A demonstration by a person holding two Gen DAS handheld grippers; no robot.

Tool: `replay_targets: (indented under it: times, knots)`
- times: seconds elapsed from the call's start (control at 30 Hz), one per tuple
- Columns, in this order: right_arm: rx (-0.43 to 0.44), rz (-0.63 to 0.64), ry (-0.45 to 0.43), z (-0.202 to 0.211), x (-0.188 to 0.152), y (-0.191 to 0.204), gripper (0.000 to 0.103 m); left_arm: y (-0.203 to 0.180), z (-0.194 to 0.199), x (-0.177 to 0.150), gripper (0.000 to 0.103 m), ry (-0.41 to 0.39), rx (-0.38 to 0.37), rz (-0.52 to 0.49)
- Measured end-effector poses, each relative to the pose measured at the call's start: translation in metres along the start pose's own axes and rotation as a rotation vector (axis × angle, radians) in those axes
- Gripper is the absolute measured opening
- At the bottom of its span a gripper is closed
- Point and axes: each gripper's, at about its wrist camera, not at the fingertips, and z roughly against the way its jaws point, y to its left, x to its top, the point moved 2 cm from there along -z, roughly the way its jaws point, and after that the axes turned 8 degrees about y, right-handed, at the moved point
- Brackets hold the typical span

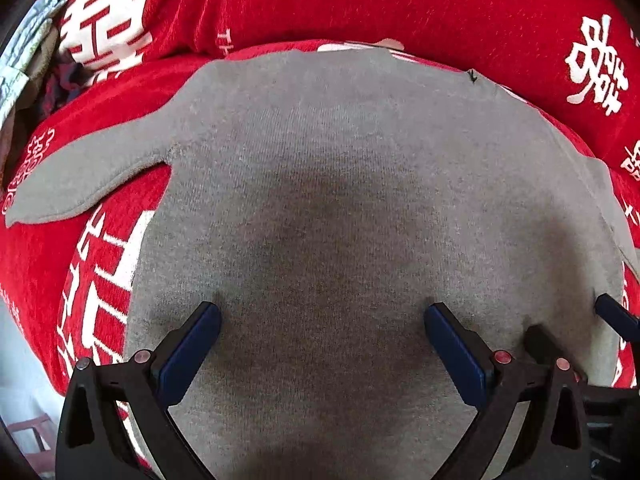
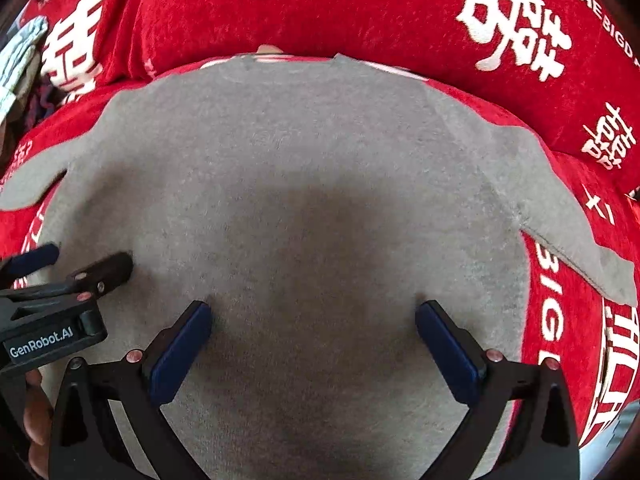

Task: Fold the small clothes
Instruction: 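Position both grippers above the spread grey sweater, then grasp the sweater sleeve nearest the right gripper with the right gripper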

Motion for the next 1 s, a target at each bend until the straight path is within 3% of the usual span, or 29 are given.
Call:
replay_targets:
  times: [0.57,1.0]
  knots:
    - [-0.033,-0.114,-0.104,0.023,0.023,-0.054,0.102,-0.055,0.015,0.014,0.103,-0.057,0.093,-0.103]
    - [-0.056,-0.197,-0.129,0.022,0.023,-0.113,0.101,-0.118,0.013,0.02,0.103,-0.085,0.098,-0.179]
